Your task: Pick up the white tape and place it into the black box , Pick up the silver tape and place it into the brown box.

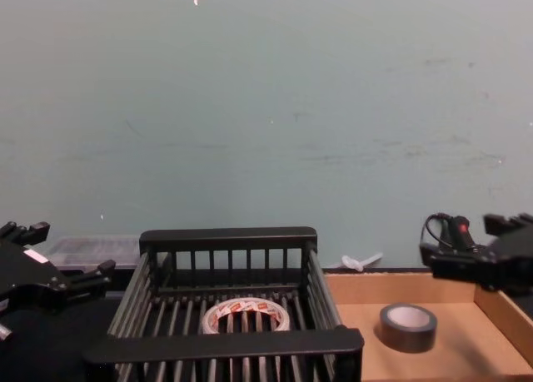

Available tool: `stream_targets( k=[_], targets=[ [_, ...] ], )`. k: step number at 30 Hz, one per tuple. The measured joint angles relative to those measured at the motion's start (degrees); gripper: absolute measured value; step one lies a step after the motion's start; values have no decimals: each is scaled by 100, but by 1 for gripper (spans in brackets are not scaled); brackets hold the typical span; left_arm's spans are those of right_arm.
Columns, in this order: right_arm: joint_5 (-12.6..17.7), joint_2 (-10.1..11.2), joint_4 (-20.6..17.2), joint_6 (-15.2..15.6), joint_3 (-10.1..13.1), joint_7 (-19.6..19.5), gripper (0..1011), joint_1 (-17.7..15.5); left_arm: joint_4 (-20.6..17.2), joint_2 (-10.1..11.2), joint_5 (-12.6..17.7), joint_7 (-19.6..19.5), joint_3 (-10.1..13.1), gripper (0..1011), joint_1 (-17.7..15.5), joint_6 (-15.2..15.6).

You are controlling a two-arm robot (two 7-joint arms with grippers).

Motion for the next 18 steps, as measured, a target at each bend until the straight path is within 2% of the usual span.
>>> stream_targets(
  k=[1,2,3,9,18],
  targets=[
    [5,24,-115,-72,43,-13,1000,-159,0,0,0,0,0,1001,0,0],
    [5,24,-115,-72,43,-13,1000,-159,0,0,0,0,0,1001,-1,0],
    [6,50,-216,-153,82,-28,1000,-324,0,0,0,0,0,1001,-1,0],
    [12,73,-423,-363,219,-95,1000,-796,0,0,0,0,0,1001,0,0],
    [-141,-57,-256,-612,298,-224,1000,-995,0,0,0,0,0,1002,0,0]
  ],
)
